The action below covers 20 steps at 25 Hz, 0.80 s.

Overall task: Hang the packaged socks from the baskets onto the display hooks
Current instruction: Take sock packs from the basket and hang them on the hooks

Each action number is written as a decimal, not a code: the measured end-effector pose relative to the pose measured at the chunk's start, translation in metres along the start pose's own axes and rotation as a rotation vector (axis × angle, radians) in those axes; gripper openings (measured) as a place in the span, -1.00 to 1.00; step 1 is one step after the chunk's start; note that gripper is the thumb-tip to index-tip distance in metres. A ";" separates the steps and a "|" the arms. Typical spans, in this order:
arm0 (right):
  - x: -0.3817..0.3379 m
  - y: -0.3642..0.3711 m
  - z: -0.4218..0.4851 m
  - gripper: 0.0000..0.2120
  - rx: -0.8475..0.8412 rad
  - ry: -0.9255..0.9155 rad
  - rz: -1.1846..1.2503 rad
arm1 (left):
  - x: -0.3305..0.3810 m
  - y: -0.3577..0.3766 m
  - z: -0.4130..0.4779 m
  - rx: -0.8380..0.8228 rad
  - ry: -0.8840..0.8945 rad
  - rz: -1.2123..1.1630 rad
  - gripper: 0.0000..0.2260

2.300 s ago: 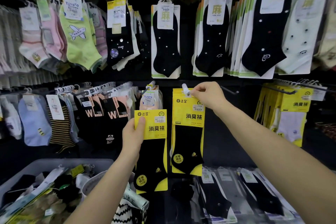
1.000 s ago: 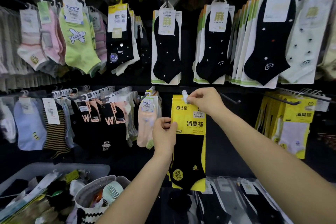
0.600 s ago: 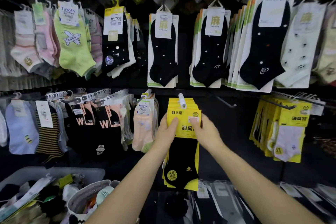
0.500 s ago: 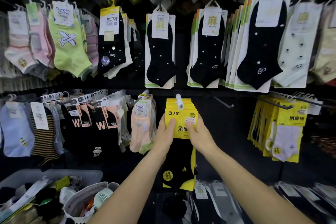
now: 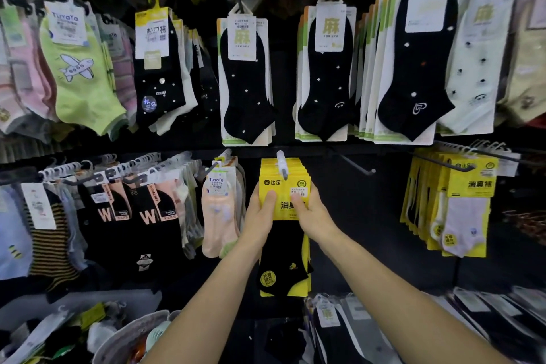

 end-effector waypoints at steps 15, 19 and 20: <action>0.147 -0.045 -0.153 -0.39 -0.222 0.371 -0.159 | -0.129 -0.011 -0.156 -0.116 -0.404 0.209 -0.38; 0.217 -0.062 -0.254 -0.47 -0.262 0.617 -0.203 | -0.185 0.004 -0.259 -0.272 -0.611 0.298 -0.31; 0.232 -0.067 -0.277 -0.49 -0.272 0.671 -0.225 | -0.197 0.009 -0.284 -0.313 -0.657 0.312 -0.32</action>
Point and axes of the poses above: each hand's wrist, its own z-axis towards the middle knuckle, its own y-axis out of the palm, x = y × z, the point moved 1 cm from there along z, towards the middle knuckle, and after that the axes turned 5 degrees about z, right-handed, at the moved point
